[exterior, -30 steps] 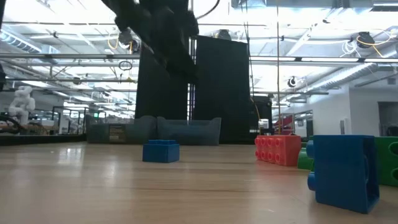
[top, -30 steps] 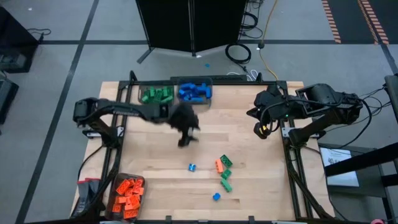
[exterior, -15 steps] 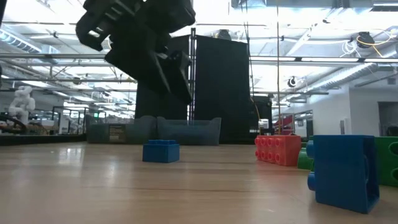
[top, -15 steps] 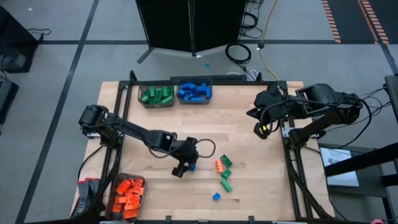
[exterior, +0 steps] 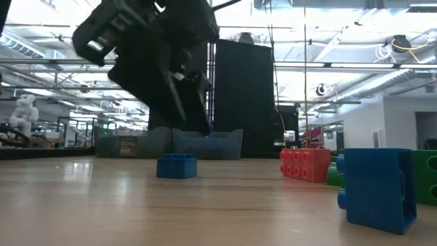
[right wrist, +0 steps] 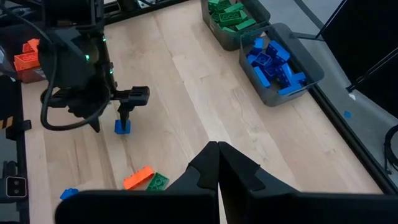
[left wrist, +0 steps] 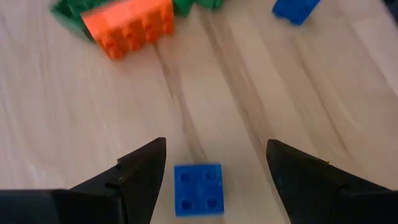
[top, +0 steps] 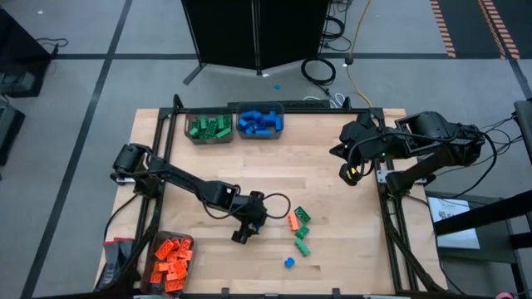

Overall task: Sort blocks
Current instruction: Put the blue gamepiece into the top right black bin

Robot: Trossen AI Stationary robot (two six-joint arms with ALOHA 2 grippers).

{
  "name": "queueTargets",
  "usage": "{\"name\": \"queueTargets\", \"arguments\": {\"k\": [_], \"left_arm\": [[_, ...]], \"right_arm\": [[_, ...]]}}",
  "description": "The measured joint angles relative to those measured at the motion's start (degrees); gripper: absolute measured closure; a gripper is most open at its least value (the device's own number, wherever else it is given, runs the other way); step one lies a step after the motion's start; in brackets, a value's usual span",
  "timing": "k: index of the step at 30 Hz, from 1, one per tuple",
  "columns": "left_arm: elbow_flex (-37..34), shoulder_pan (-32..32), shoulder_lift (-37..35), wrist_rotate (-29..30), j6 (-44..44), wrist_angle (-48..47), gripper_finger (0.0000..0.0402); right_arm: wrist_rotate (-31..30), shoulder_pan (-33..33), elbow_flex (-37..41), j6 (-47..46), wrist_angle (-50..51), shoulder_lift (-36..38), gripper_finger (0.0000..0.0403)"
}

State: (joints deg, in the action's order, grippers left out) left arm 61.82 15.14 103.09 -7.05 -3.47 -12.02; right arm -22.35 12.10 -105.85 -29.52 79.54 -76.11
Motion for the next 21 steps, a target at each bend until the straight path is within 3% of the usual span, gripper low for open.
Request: {"name": "queueTargets", "arguments": {"k": [15, 21], "left_arm": [[-0.4, -0.2, 3.5, -1.7, 3.1, 1.3, 0.0123], [-4.4, -0.7, 3.5, -1.7, 6.9, 2.3, 0.0123]], "right_arm": [[0.2, 0.0, 0.0, 0.2, 0.7, 0.0, 0.0403], [0.2, 0.0, 0.0, 0.2, 1.2, 0.0, 0.0403]]}}
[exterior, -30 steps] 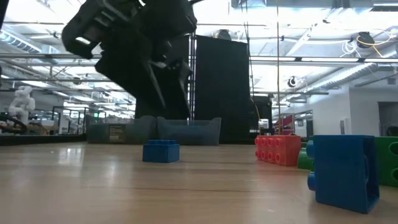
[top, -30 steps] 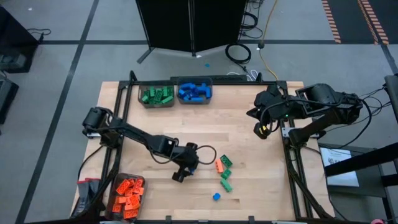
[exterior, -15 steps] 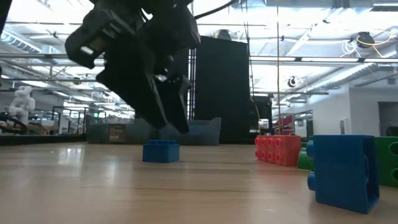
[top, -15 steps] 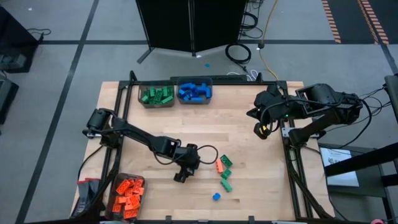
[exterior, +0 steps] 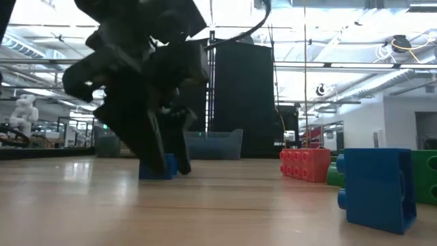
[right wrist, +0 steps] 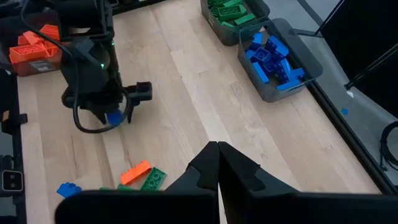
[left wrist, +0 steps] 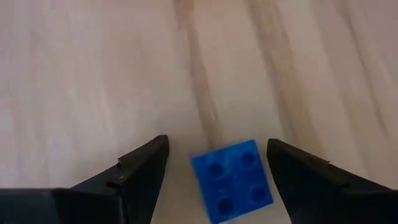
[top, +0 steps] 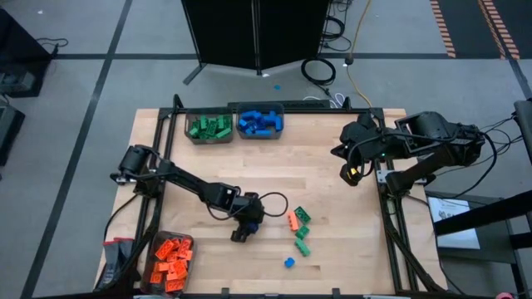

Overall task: Sort blocks
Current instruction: Put the blue gamepiece into the top right black bin

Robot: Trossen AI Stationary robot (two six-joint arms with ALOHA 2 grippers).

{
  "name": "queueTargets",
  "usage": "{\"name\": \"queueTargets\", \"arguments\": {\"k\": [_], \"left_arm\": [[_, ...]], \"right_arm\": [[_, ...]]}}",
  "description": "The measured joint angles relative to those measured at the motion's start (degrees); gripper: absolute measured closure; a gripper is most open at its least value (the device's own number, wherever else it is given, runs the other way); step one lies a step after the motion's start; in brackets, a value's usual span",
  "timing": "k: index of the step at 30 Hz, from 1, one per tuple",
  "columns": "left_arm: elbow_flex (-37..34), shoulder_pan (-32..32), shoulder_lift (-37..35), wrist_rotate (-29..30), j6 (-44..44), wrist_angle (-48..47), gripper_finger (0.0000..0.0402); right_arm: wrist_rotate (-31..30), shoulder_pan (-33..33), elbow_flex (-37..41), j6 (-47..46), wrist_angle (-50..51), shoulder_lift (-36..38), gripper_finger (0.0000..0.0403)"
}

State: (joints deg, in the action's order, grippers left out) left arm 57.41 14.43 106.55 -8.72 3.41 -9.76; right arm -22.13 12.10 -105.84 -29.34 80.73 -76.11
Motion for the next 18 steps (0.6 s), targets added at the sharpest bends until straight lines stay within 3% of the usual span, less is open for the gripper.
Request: {"name": "queueTargets", "arguments": {"k": [11, 18], "left_arm": [[-3.9, 1.6, -0.3, 5.3, 5.0, 1.5, 0.0124], [-4.1, 4.5, -0.2, 10.0, 7.0, 1.1, 0.0157]], "right_arm": [[0.0, 0.0, 0.0, 0.0, 0.7, 0.0, 0.0403], [0.0, 0.0, 0.0, 0.0, 1.1, 0.0, 0.0403]]}}
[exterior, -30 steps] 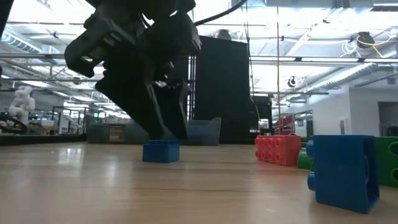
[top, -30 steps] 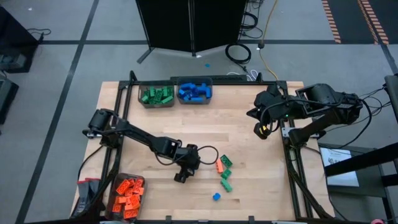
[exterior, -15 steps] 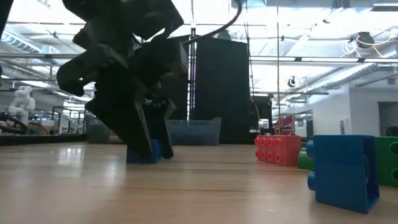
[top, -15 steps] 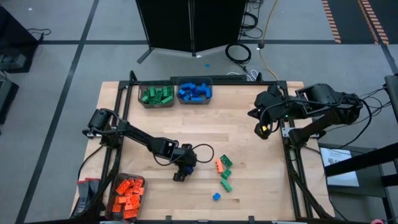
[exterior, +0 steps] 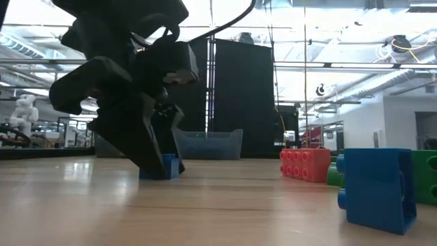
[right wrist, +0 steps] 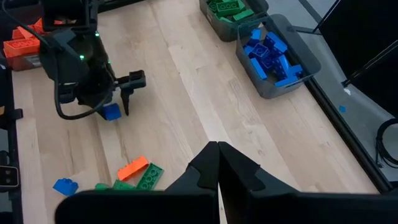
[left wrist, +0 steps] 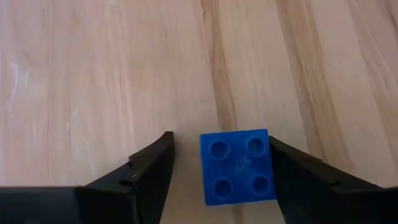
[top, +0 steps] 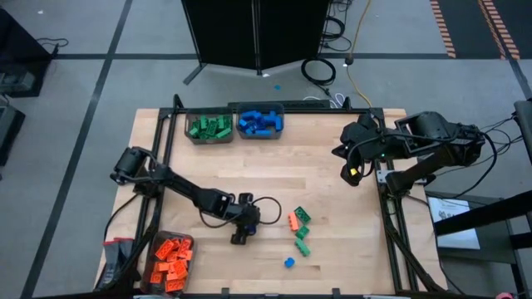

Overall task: Sort blocks
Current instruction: Put the blue gamepiece into the top right black bin

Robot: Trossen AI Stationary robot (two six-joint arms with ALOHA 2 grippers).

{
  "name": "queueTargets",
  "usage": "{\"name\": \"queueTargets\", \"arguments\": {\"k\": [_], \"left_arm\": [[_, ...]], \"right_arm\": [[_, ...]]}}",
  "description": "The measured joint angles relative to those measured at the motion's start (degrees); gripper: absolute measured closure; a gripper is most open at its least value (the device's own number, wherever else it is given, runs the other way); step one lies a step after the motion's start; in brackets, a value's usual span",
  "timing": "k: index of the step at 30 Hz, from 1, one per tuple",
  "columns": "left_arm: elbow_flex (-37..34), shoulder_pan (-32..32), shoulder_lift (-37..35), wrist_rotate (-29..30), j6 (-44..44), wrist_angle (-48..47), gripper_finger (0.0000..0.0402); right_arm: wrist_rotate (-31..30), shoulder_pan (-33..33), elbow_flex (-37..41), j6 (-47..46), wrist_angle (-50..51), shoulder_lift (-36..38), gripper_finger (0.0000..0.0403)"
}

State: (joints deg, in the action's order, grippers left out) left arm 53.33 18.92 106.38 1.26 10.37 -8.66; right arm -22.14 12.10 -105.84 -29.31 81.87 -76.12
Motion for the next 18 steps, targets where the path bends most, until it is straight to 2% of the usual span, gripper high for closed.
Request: {"name": "queueTargets", "arguments": {"k": [13, 18], "left_arm": [[0.7, 1.1, -0.2, 2.3, 4.6, -1.1, 0.0276], [2.5, -0.5, -1.2, 3.8, 1.2, -3.9, 0.0277]], "right_arm": [[0.0, 0.0, 0.0, 0.2, 0.5, 0.0, 0.0403], [0.0, 0.0, 0.0, 0.2, 0.5, 0.0, 0.0403]]}}
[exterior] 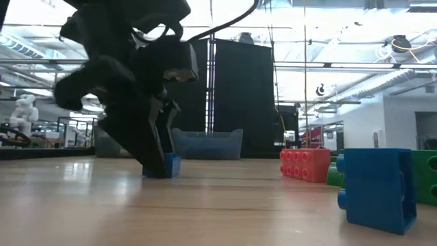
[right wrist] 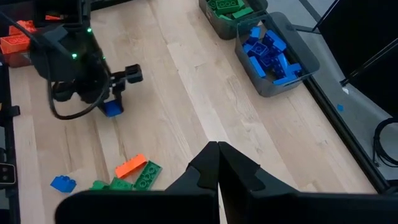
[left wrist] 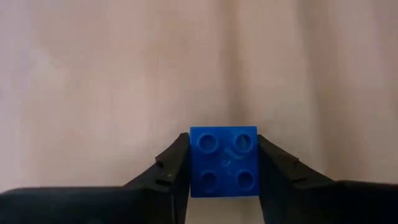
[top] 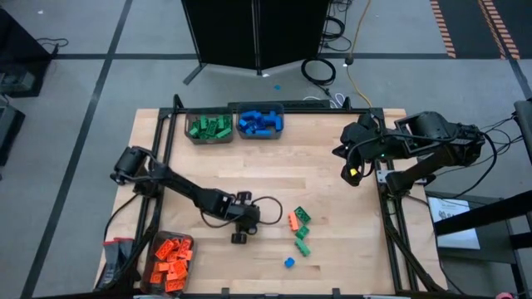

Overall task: Sort blocks
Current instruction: Put the blue gamepiece into the top right black bin

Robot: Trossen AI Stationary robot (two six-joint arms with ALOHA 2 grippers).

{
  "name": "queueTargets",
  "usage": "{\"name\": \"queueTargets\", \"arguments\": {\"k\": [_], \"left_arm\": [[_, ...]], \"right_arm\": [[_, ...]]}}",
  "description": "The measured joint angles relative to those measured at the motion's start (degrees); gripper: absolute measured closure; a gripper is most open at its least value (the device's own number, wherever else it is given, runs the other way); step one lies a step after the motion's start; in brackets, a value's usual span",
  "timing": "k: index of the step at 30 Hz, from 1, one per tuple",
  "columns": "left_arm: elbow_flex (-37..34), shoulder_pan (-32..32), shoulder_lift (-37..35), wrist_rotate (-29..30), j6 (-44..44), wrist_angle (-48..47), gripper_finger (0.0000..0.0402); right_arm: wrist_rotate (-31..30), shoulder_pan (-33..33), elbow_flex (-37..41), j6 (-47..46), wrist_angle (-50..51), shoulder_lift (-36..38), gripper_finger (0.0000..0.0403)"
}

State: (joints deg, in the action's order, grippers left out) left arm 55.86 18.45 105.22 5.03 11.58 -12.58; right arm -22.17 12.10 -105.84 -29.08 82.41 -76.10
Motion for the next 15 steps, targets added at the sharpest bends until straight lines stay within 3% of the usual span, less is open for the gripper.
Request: {"name": "queueTargets", "arguments": {"k": [8, 15], "left_arm": [[0.3, -9.2, -2.7, 8.3, -3.4, -1.1, 0.0277], [1.3, -21.7, -4.6, 11.2, -3.0, 6.4, 0.0277]], "right_arm": [[0.0, 0.0, 0.0, -0.8, -0.1, 0.0, 0.0403], [-0.4, 0.0, 0.0, -1.7, -0.6, 0.0, 0.0403]]}}
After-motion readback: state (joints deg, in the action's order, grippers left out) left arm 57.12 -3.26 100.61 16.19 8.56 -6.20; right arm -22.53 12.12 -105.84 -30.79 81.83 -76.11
